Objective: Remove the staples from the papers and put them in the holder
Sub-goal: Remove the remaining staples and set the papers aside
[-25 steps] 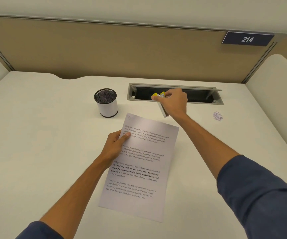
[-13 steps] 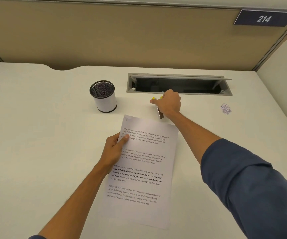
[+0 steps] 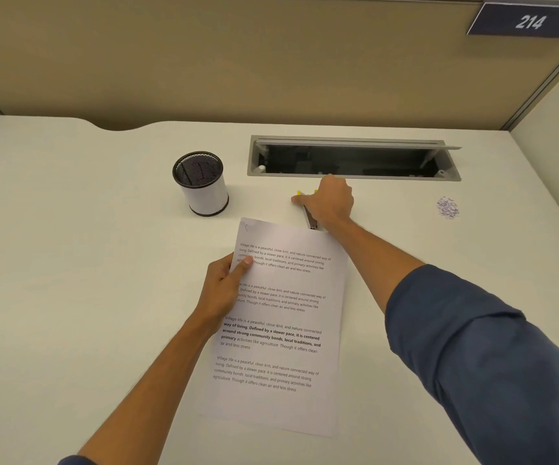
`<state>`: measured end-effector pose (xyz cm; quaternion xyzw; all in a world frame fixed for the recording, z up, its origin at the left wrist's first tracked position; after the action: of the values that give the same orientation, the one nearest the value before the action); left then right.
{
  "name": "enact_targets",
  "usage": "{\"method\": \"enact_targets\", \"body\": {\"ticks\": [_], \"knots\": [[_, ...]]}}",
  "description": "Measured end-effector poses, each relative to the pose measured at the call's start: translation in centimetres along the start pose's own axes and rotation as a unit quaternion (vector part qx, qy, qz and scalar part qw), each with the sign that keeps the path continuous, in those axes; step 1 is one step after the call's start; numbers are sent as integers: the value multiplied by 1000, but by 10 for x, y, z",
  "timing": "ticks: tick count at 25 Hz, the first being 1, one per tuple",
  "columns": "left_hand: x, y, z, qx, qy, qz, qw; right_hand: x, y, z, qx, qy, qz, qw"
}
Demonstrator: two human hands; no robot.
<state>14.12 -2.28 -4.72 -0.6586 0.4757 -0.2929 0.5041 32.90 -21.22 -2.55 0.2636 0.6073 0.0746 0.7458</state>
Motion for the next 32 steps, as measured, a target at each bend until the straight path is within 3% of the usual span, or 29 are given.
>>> {"method": "enact_targets", "body": {"ticks": [4, 12, 14, 18, 22, 27, 32], "knots": [[0, -3, -2, -3, -3, -5, 1000, -17, -2, 0, -4, -37, 12, 999], [1, -25, -18, 7, -13, -37, 999, -85, 14, -73, -157, -72, 147, 974], [0, -36, -27, 17, -12, -45, 999, -96, 16, -108, -203, -85, 135, 966], [0, -50, -45, 41, 3, -56, 998, -115, 11, -154, -263, -186, 93, 942], [-1, -65, -66, 65, 13, -63, 996, -129, 17, -180, -291, -193, 98, 932], [4, -90, -97, 187, 10, -1, 982, -154, 34, -210, -238, -150, 150, 948], [12, -117, -142, 371, -30, 118, 921, -197, 39, -236, -154, -163, 277, 934]]}}
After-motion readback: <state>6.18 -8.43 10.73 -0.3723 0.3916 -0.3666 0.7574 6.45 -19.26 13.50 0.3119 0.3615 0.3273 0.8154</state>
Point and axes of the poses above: each hand's wrist, its own z-axis towards the middle knuckle, its own x-axis out of the palm, y = z × x, the point moved 5 cm from there along z, towards the middle knuckle, and after that the axes turned 14 degrees about -y, right-handed, at the moved point
